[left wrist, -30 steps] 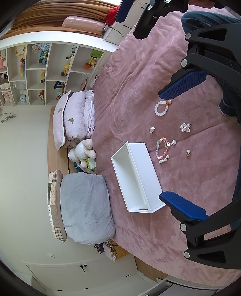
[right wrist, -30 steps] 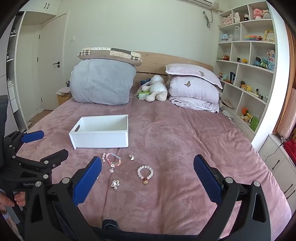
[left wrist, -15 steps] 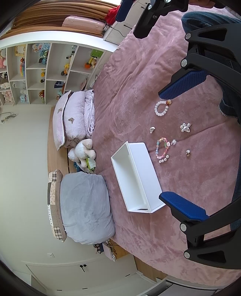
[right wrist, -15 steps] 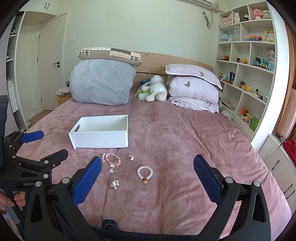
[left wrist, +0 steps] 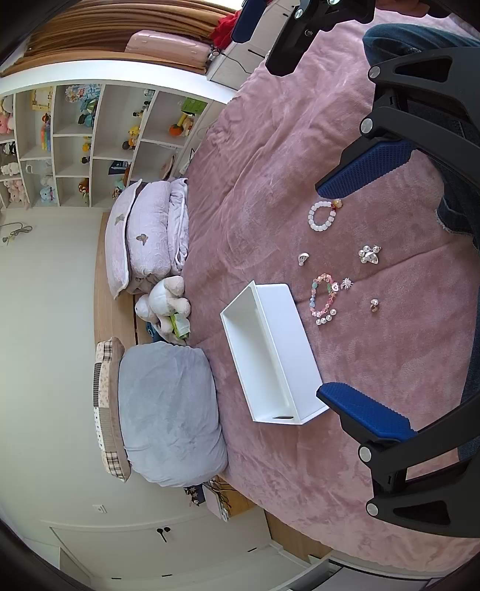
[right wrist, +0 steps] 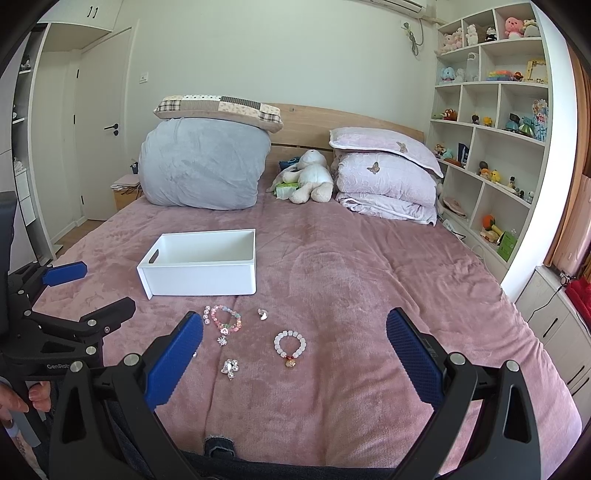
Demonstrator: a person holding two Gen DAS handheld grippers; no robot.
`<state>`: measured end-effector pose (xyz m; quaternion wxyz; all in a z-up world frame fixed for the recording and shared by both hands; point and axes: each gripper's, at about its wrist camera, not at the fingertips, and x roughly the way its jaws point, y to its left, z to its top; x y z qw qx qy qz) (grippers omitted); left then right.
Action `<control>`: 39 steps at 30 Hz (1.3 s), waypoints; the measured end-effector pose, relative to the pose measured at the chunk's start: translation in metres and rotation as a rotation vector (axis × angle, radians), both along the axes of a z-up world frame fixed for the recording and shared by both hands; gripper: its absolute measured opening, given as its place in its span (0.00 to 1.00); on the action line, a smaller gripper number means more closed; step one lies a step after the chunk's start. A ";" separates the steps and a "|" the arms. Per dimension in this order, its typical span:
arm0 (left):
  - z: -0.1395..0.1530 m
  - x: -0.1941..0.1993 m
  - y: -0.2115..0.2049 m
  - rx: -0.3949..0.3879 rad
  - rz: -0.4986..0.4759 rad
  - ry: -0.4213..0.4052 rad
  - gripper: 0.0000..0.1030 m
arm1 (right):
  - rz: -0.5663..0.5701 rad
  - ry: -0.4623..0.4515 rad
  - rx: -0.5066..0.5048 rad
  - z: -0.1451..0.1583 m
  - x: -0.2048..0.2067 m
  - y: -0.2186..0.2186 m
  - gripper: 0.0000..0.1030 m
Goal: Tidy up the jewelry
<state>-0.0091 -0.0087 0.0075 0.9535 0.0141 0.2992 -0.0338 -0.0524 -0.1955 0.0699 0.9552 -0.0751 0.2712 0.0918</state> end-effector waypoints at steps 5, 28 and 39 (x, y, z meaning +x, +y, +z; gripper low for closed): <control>0.000 0.001 0.002 0.000 -0.002 0.000 0.98 | 0.002 0.003 -0.001 0.000 0.000 -0.001 0.96; -0.001 0.000 0.001 -0.003 -0.001 0.002 0.98 | -0.003 0.002 0.003 -0.002 0.000 -0.005 0.96; -0.008 -0.002 -0.001 0.001 0.002 0.007 0.98 | -0.003 0.008 0.000 -0.005 0.000 -0.004 0.96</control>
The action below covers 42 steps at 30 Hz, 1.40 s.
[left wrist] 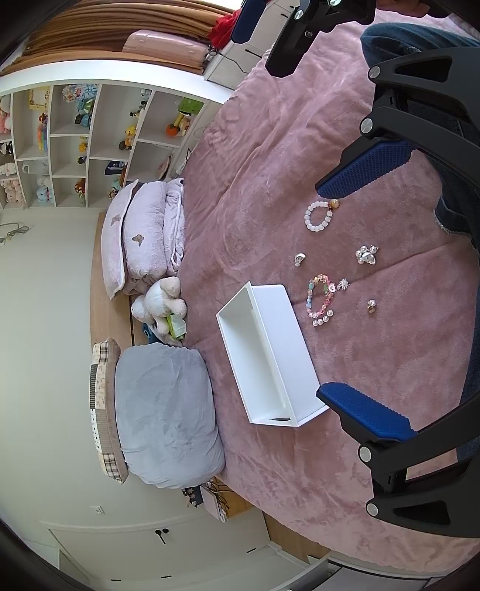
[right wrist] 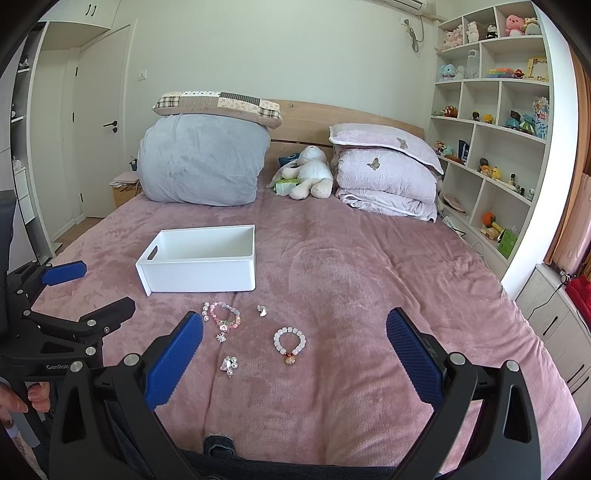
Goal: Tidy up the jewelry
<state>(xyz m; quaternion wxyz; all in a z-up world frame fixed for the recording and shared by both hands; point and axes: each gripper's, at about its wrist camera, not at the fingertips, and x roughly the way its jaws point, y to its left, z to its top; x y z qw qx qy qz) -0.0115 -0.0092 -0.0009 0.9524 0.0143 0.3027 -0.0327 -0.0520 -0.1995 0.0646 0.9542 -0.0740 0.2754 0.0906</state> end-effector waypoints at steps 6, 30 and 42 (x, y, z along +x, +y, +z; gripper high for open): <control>0.000 0.000 0.001 0.000 0.001 0.001 0.98 | 0.001 0.001 -0.002 0.000 0.000 0.000 0.96; -0.015 0.030 0.005 0.009 -0.013 0.040 0.98 | -0.004 0.038 -0.028 -0.014 0.065 0.010 0.96; -0.025 0.111 0.020 0.003 0.010 0.152 0.98 | 0.045 0.139 0.002 -0.042 0.143 0.016 0.95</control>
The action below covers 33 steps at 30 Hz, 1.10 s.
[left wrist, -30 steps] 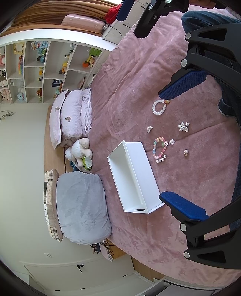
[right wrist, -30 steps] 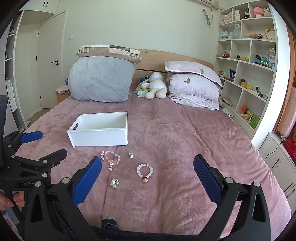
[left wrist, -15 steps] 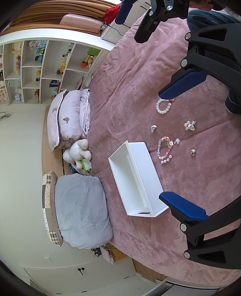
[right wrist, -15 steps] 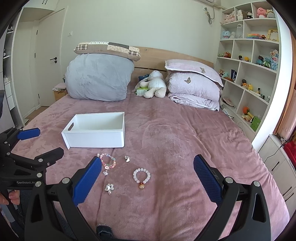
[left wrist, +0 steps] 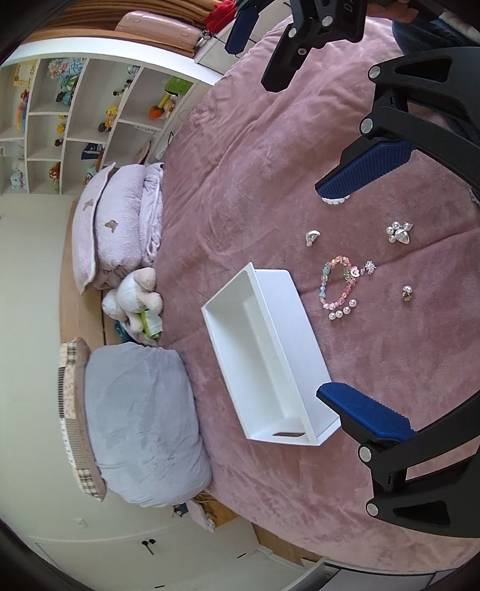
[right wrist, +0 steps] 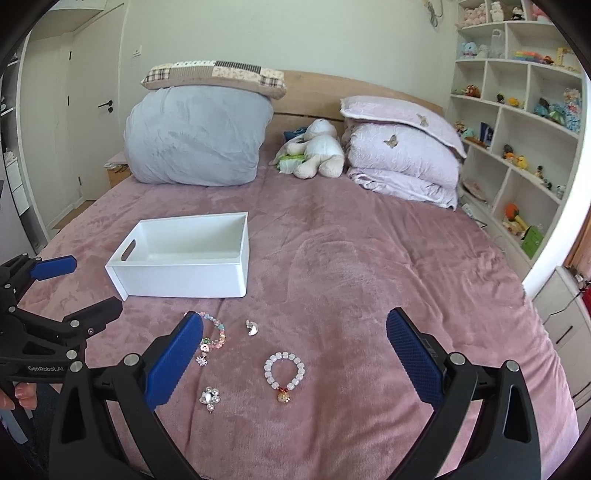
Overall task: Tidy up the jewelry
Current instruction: 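Lower the right tool onto the white bead bracelet while the left tool approaches the pearl earring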
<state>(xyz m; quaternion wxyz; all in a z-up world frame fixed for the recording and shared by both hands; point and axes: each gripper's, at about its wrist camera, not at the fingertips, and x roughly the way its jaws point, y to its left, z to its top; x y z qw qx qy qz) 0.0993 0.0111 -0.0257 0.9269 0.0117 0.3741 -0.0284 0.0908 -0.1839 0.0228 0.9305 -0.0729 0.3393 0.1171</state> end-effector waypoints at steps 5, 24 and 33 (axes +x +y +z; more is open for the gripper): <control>-0.022 0.033 0.013 -0.002 0.018 0.084 0.98 | 0.015 0.051 0.022 -0.023 0.038 0.000 0.95; -0.141 0.105 0.029 -0.002 0.013 0.273 0.98 | -0.028 0.301 -0.033 -0.148 0.119 -0.014 0.73; -0.187 0.125 0.025 -0.016 0.013 0.374 0.95 | -0.041 0.419 -0.142 -0.189 0.116 -0.018 0.67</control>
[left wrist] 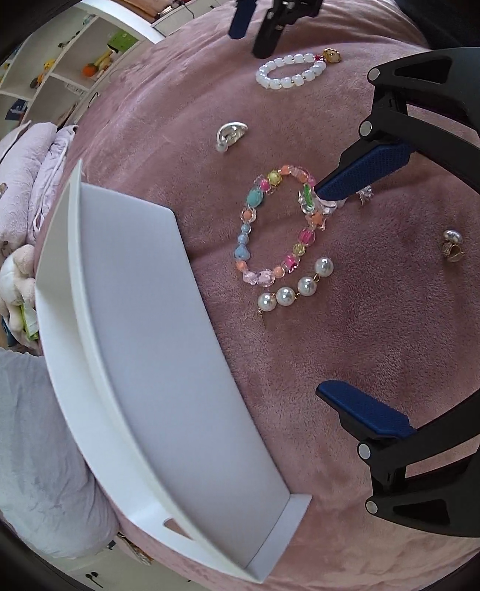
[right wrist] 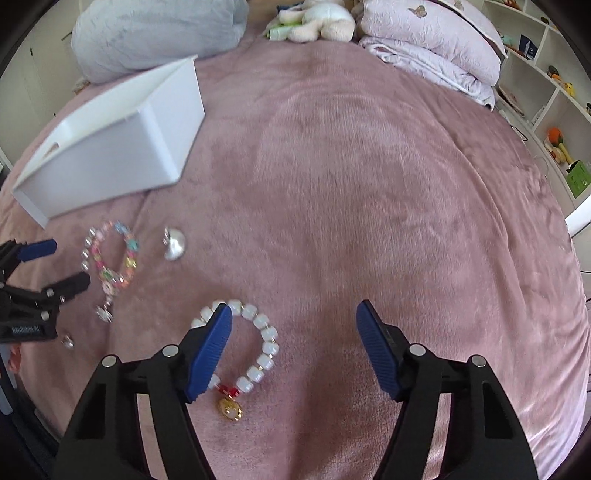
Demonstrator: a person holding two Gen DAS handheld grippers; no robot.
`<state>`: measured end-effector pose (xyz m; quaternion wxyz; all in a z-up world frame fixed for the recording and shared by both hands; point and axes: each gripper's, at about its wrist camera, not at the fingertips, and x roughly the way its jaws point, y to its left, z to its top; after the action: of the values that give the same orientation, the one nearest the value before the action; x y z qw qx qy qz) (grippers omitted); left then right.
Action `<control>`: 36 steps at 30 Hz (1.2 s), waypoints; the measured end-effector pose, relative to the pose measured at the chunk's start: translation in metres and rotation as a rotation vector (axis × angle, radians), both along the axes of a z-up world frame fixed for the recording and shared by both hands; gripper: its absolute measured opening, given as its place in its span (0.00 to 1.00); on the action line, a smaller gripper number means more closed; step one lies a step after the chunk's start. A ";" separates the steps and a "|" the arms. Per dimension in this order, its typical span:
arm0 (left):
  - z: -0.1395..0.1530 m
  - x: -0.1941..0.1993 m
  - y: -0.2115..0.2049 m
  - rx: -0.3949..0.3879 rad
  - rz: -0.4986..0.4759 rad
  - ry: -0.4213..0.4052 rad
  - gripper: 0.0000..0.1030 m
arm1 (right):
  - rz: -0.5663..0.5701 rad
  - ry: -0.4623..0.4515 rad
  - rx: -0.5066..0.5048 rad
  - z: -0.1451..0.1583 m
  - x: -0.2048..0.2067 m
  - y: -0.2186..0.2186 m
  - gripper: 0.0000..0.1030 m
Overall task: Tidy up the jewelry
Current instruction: 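Lower the right tool onto the white bead bracelet while the left tool approaches the pearl earring, then close the right tool on the bead bracelet while the left tool grips the pearl earring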
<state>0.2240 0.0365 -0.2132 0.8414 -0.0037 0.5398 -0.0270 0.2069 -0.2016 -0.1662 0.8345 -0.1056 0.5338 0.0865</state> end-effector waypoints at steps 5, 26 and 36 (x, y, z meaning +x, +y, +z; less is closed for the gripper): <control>-0.009 0.007 -0.002 0.007 -0.005 0.017 0.79 | 0.011 0.063 -0.035 -0.022 -0.004 -0.001 0.60; -0.022 0.014 -0.013 -0.003 -0.032 -0.008 0.33 | 0.029 0.136 0.064 -0.035 -0.010 0.005 0.16; -0.016 0.007 -0.011 0.010 -0.031 -0.028 0.15 | 0.007 0.142 0.134 -0.032 -0.014 -0.005 0.12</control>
<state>0.2310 0.0252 -0.2289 0.8483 0.0090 0.5282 -0.0374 0.1933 -0.2066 -0.1979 0.7993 -0.0448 0.5844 0.1323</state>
